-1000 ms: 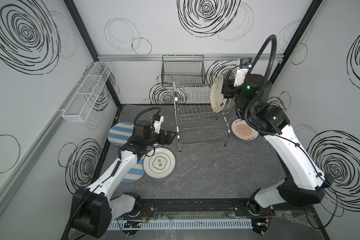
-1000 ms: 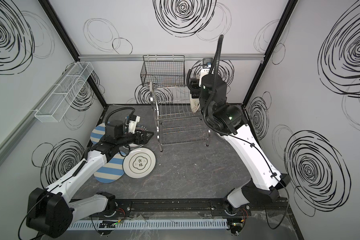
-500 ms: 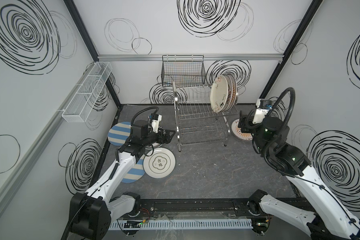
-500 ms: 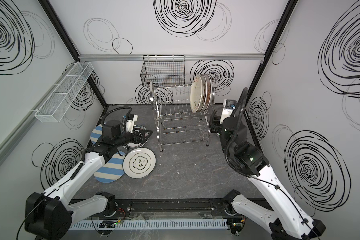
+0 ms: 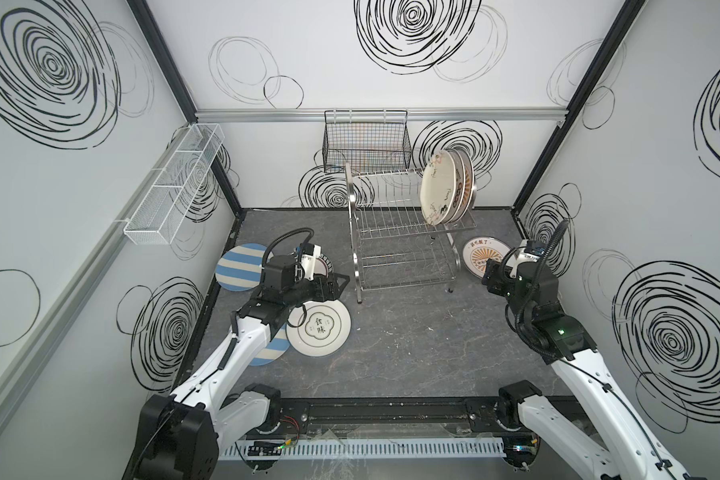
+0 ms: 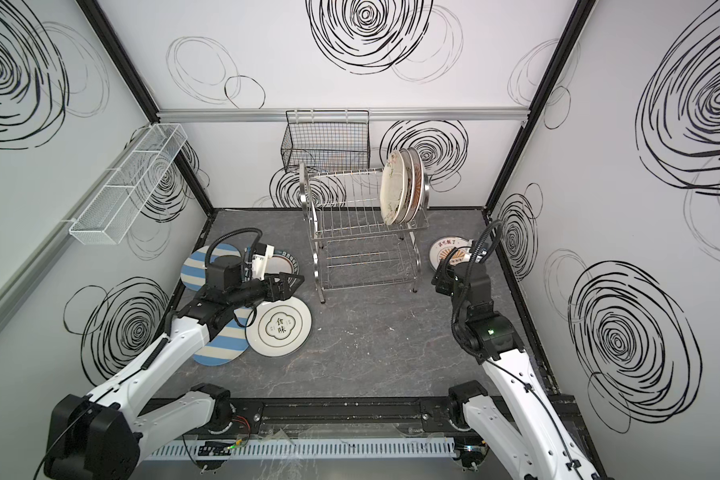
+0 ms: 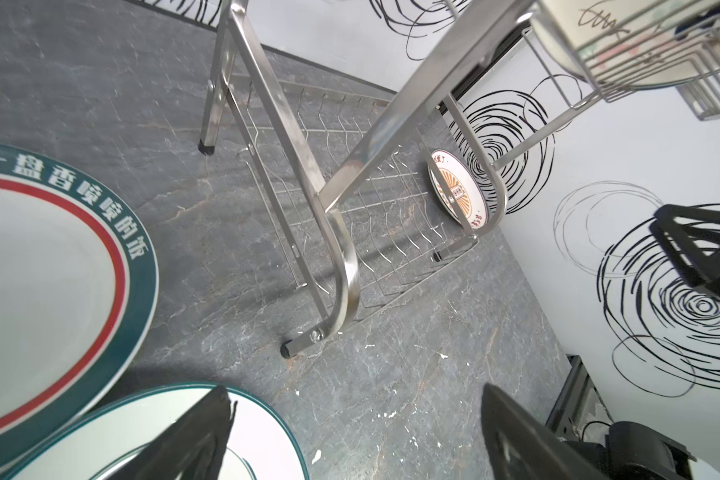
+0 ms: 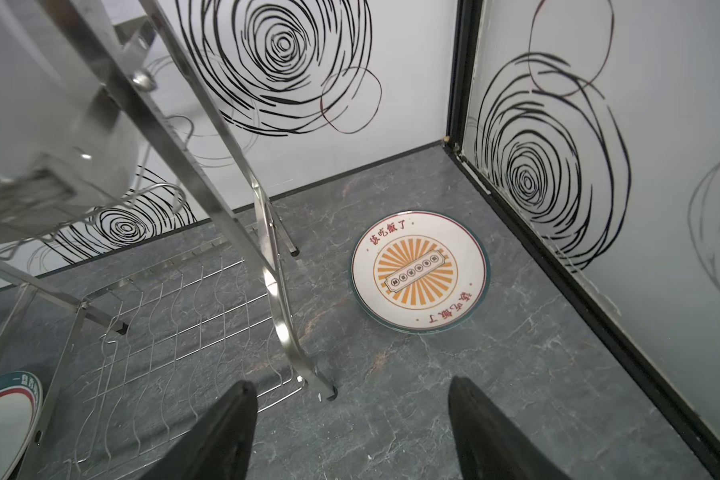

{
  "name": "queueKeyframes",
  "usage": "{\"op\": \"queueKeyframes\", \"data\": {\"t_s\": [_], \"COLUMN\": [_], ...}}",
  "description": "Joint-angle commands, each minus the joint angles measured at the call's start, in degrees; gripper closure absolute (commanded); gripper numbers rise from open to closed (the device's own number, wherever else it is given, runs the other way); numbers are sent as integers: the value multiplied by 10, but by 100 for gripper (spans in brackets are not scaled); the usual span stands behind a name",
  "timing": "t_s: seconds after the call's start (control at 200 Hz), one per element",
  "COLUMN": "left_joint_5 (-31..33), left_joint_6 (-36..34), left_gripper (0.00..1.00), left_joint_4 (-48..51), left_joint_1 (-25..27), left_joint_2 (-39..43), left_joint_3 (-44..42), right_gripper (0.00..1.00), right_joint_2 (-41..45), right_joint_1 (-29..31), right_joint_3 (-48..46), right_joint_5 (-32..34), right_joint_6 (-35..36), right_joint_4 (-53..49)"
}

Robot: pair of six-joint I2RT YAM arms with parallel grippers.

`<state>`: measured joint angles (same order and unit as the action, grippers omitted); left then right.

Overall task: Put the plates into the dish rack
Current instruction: 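Move the right gripper down onto the orange sunburst plate's rim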

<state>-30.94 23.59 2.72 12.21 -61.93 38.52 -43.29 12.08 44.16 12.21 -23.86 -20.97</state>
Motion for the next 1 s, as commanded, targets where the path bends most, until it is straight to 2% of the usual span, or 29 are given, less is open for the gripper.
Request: {"op": "queueKeyframes", "data": {"t_s": [0.0,0.16,0.37,0.6,0.82,0.996], "left_joint_5": [-38,-27,-24,-25,-15,-17], "left_joint_6": [38,46,42,56,34,35], "left_gripper": [4,4,4,4,4,4], "left_joint_4": [-70,-89,-78,-103,-65,-70], "left_joint_1": [-2,0,-3,-2,-2,-5], "left_joint_2": [-6,0,-12,-13,-7,-2], "left_joint_3": [-21,-41,-38,-45,-39,-42], "right_gripper": [23,15,7,1,0,0], "right_joint_2": [-14,-93,-163,-294,-405,-492], "right_joint_1": [-49,-130,-170,-188,-228,-263], "right_joint_3": [-32,-38,-23,20,99,150], "right_joint_5": [-101,-219,-200,-233,-285,-360], "right_joint_6": [-26,-30,-30,-29,-30,-34], "right_joint_4": [68,115,165,201,192,191]}}
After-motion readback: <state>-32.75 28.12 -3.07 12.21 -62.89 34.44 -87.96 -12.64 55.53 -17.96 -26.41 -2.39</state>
